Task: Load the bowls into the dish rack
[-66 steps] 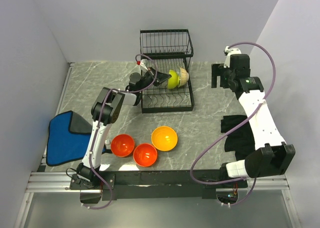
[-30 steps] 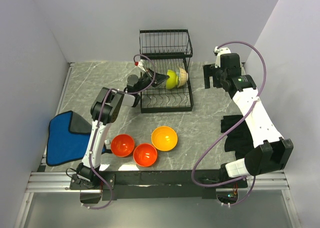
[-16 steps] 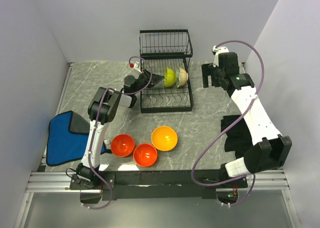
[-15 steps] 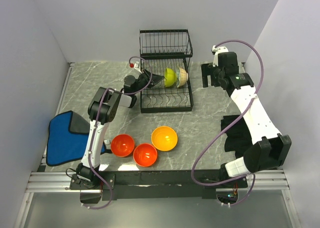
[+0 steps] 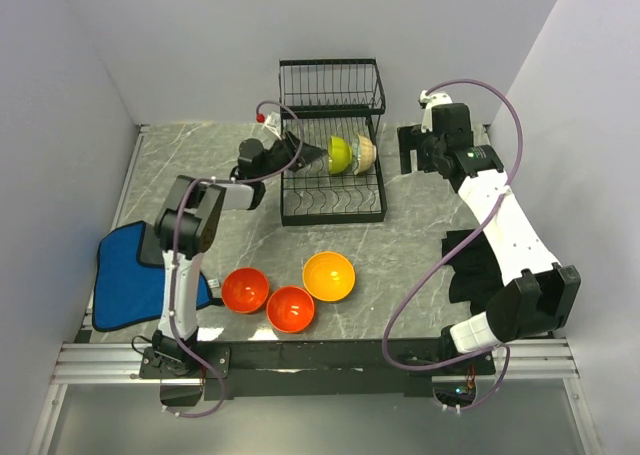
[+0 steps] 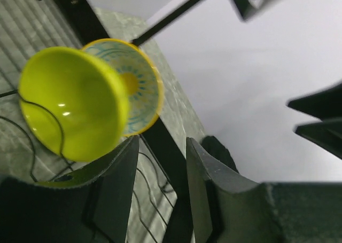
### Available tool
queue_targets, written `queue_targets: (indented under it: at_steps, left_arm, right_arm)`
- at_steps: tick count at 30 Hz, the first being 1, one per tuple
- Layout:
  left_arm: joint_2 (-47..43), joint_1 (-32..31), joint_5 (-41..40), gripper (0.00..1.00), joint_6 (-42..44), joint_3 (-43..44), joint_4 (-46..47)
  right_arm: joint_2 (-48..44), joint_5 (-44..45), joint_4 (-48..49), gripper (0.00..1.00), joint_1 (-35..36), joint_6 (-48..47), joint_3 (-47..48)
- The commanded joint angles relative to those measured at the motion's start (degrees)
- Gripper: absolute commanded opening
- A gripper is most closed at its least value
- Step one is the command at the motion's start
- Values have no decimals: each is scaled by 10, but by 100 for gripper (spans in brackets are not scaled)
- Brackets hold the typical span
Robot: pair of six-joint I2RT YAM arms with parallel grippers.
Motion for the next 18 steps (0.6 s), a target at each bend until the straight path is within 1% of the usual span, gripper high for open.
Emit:
queue_targets:
  at_steps: [1,2,3,4,5,6,7,8,9,10,11,12,13,14,15,17,18]
  left_arm:
    - [-119,12,69,46,85,-46,-59]
    - [-136,17,90,46,98,-73,-78]
    - [-154,20,100,46,129,-88,-97]
    - [-193,23,109,46,151,-103,-150]
    - [-214,25,120,46,176,-133,-178]
    - [-235,26,141,46,239,-146,-208]
    - [-279,26,151,46,278,-157,-289]
    - [-302,26,157,46,320,-171,-328]
    - [-322,25,166,46,403,-175,-376]
    - [-361,25,171,47,441,-179,-414]
    - [-375,25,177,47,480,-174,-506]
    - [-389,25,179,47,571,-168,-558]
    - [-416,22,175,47,627,-160,-609]
    - [-431,16,173,46,676,-153,-706]
    - [-445,11,171,46,776,-152,-750]
    - [-489,-6,141,46,884,-157,-848]
    - [-503,-11,129,46,978,-161,-930]
  right_arm:
    - [-40,-21,30,100,1,14,-12]
    - [-48,-23,31,100,-2,17,-15]
    - [-53,-25,31,100,-4,18,-21]
    - [-57,-27,32,100,-4,18,-25]
    - [-68,-28,31,100,-4,16,-26]
    - [-75,-29,32,100,-4,13,-33]
    - [-82,-29,33,100,-4,11,-36]
    - [-99,-31,35,100,-4,9,-44]
    - [-109,-34,36,100,-4,7,-48]
    - [-118,-40,37,100,-4,0,-54]
    - [-140,-54,39,100,-4,-5,-68]
    - [-154,-61,43,100,-4,-10,-80]
    - [-168,-67,51,100,-4,-18,-90]
    - [-196,-82,54,100,-4,-23,-115]
    - [-212,-88,59,100,-3,-27,-128]
    - [-256,-97,78,100,-4,-36,-169]
    - [-270,-104,83,100,-4,-38,-182]
